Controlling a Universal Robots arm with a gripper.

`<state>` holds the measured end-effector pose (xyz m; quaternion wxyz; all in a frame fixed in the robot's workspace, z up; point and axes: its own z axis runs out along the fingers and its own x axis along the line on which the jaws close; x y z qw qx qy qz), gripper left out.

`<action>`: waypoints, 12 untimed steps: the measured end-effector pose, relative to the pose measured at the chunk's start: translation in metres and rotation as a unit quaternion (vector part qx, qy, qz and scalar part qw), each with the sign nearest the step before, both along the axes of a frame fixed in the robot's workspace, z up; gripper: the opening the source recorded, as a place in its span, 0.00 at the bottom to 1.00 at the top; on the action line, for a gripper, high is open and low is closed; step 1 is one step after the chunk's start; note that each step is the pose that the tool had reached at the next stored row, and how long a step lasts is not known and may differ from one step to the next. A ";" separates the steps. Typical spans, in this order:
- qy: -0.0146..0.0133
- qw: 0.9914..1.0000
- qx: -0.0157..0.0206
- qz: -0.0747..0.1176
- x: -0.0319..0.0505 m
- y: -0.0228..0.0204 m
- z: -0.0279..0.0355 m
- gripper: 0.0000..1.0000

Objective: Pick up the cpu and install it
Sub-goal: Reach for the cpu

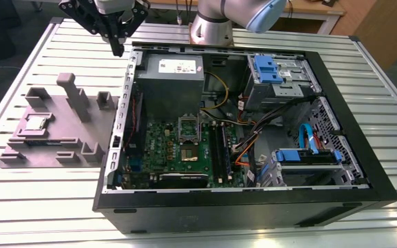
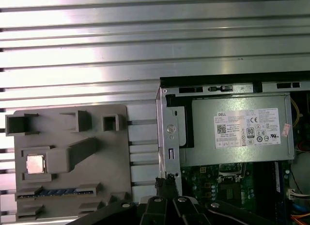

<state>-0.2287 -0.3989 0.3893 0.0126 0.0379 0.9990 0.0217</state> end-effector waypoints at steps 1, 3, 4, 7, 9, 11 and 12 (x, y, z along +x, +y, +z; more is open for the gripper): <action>0.000 1.000 0.000 0.000 -0.0004 0.0000 0.0000 0.10; 0.000 1.000 0.000 0.000 -0.0011 0.0000 0.0000 0.10; 0.000 1.000 0.000 0.000 -0.0014 0.0000 0.0000 0.10; 0.000 1.000 0.000 0.000 -0.0024 0.0000 0.0000 0.10; 0.000 1.000 0.000 0.000 -0.0031 0.0000 0.0000 0.10; 0.000 1.000 0.000 0.000 -0.0038 0.0000 0.0000 0.10; 0.000 1.000 0.000 0.000 -0.0041 0.0000 0.0000 0.10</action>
